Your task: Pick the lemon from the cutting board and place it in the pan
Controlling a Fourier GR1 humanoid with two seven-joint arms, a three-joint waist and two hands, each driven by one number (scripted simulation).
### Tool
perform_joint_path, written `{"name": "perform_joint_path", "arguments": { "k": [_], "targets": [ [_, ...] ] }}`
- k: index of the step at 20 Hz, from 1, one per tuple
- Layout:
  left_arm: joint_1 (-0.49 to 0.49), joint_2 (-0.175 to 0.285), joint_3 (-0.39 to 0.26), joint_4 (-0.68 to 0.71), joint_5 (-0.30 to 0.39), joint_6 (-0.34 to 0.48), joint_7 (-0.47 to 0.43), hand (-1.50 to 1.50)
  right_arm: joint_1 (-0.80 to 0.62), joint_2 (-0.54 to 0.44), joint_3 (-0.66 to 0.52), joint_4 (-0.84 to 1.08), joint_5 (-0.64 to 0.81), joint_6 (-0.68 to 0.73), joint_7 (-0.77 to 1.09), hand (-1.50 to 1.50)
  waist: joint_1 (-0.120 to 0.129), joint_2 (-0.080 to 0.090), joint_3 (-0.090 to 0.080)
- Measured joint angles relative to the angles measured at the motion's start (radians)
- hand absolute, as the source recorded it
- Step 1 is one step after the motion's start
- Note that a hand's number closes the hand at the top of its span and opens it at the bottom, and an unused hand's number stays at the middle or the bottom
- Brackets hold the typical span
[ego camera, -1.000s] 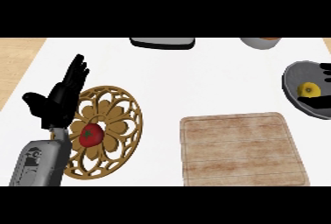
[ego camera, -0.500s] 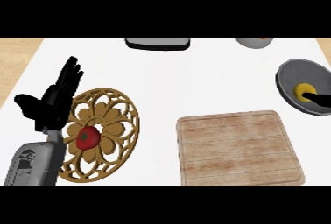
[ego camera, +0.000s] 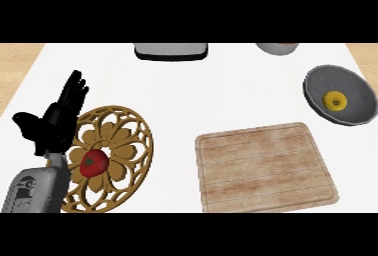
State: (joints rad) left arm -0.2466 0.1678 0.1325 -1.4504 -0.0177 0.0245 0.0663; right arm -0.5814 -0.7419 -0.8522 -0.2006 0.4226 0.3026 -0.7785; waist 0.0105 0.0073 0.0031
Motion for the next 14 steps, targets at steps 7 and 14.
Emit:
{"name": "perform_joint_path", "arguments": {
  "k": [7,14],
  "targets": [
    [0.036,0.004,0.006,-0.036,0.006,-0.003,0.012,0.0,0.148,-0.059,0.002,-0.069,-0.076,0.11,-0.012,-1.5,-0.017,-0.009,-0.003],
    [0.006,0.008,0.018,-0.013,0.006,0.005,0.019,0.0,0.262,-0.024,0.048,-0.227,-0.138,0.144,0.038,-1.5,-0.024,-0.011,-0.005]
  ]
}}
